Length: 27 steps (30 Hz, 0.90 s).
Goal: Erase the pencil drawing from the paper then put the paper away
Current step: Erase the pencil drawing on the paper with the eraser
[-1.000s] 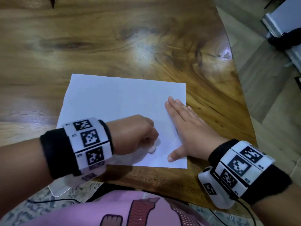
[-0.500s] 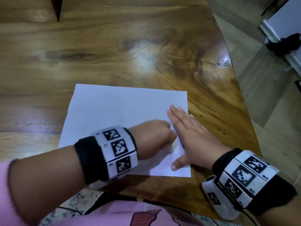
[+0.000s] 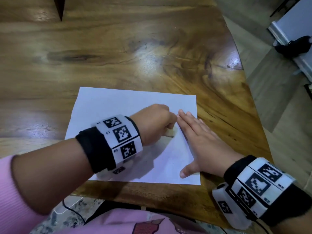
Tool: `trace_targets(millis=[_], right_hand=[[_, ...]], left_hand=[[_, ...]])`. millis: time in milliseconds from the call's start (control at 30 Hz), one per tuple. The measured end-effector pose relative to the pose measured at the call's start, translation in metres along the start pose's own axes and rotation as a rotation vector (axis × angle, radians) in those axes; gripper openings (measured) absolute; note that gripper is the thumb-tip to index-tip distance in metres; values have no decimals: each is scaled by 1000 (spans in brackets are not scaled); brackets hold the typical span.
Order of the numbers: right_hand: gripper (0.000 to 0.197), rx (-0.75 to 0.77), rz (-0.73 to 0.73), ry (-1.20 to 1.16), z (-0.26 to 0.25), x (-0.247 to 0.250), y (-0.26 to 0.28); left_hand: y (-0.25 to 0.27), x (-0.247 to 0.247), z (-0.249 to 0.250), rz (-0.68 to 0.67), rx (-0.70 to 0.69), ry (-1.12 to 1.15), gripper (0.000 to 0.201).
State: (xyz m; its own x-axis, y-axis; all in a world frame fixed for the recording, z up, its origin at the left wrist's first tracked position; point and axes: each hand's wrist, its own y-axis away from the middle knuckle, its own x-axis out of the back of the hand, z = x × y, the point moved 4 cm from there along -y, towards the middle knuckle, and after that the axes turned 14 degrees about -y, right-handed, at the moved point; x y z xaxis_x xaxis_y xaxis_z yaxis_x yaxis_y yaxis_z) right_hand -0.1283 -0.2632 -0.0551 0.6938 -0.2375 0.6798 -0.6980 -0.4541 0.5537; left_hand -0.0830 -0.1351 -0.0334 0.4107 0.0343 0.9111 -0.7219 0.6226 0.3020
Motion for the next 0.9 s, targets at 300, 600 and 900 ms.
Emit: trace_targets(millis=[300, 600, 900], right_hand=[[144, 6, 8, -10, 1, 0, 0], [144, 6, 18, -9, 1, 0, -1], [144, 9, 25, -13, 1, 1, -1]], left_hand=[[31, -23, 11, -222, -237, 36, 7], [10, -11, 3, -120, -97, -8, 15], [-2, 1, -1, 103, 35, -7, 9]])
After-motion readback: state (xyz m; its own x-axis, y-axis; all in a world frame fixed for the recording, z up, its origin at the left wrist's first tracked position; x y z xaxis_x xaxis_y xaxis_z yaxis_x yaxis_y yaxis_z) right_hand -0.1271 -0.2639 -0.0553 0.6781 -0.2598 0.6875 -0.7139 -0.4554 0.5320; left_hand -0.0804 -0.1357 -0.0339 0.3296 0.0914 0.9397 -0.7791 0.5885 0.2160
